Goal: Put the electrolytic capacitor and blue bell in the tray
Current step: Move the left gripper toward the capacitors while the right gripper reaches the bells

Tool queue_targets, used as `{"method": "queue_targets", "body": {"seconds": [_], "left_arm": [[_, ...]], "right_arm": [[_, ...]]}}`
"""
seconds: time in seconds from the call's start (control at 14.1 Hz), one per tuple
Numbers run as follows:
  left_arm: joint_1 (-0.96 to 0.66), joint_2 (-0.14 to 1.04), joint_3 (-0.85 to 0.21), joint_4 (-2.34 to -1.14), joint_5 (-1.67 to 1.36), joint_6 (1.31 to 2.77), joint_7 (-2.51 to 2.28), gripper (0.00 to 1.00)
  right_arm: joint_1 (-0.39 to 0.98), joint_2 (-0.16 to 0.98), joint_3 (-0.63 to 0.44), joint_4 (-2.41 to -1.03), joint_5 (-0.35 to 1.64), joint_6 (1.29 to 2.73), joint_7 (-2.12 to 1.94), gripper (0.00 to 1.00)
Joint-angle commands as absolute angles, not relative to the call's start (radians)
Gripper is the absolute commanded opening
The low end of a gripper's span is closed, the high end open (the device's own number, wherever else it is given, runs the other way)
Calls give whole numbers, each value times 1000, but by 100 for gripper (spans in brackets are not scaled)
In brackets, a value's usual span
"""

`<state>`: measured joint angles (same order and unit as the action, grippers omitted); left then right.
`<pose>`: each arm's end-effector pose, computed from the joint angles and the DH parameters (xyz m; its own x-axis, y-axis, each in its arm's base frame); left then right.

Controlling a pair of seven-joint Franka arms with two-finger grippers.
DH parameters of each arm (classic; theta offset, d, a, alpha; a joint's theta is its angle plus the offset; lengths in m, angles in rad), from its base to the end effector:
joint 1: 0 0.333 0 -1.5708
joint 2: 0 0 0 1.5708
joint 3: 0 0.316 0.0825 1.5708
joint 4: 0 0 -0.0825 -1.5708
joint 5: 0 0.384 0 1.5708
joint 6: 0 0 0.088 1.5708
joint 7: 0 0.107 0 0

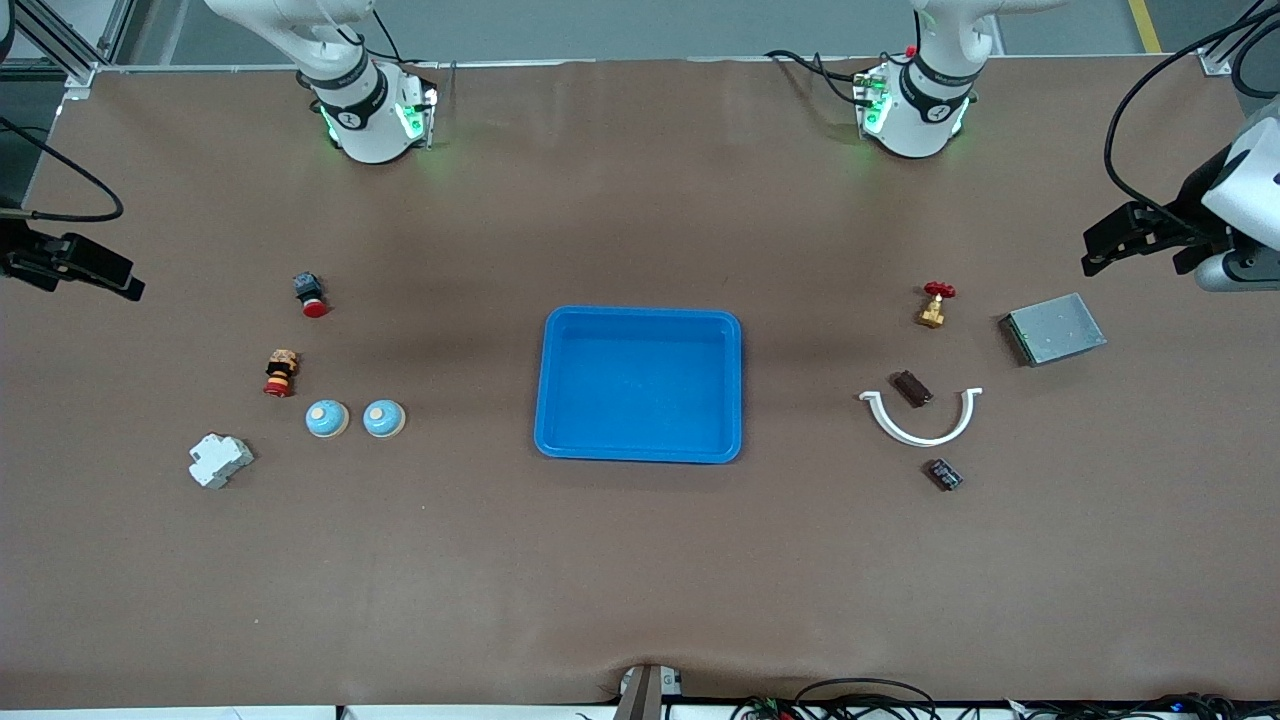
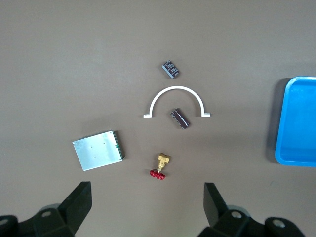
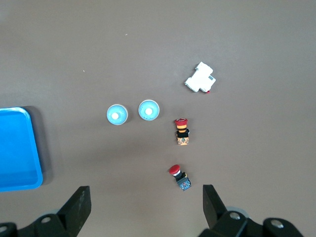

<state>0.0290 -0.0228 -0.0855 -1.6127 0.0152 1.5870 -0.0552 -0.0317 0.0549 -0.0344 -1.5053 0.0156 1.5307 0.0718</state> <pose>0.5477 -0.0299 0.6187 1.0000 -0.0015 -0.0020 -0.0016 -0.9998 -0.0173 0.5665 -0.0352 0.6210 0.9901 -0.1368 -0.0304 -0.1372 -0.9905 -0.0116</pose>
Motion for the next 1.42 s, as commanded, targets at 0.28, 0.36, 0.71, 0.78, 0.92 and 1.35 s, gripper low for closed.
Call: {"method": "queue_targets", "body": {"seconds": [0.28, 0.36, 0.71, 0.78, 0.92, 1.35], "left_arm": [[34, -12, -89, -1585, 38, 1565, -51, 100], [35, -12, -89, -1585, 37, 1565, -51, 100], [61, 77, -87, -1577, 35, 1551, -41, 100], [61, 98, -87, -1574, 32, 1549, -44, 100], [60, 101, -87, -1575, 35, 1543, -52, 100], [57, 86, -100, -1650, 17, 1545, -149, 100]], "right_arm": [[-44, 60, -21, -1491, 12, 1519, 74, 100], [-44, 58, -21, -1491, 12, 1519, 74, 100], [-37, 60, -20, -1493, 14, 1517, 87, 100], [-22, 60, -20, -1496, 15, 1516, 90, 100], [1, 60, -20, -1502, 15, 1516, 122, 100], [100, 55, -20, -1528, 17, 1503, 311, 100]]}}
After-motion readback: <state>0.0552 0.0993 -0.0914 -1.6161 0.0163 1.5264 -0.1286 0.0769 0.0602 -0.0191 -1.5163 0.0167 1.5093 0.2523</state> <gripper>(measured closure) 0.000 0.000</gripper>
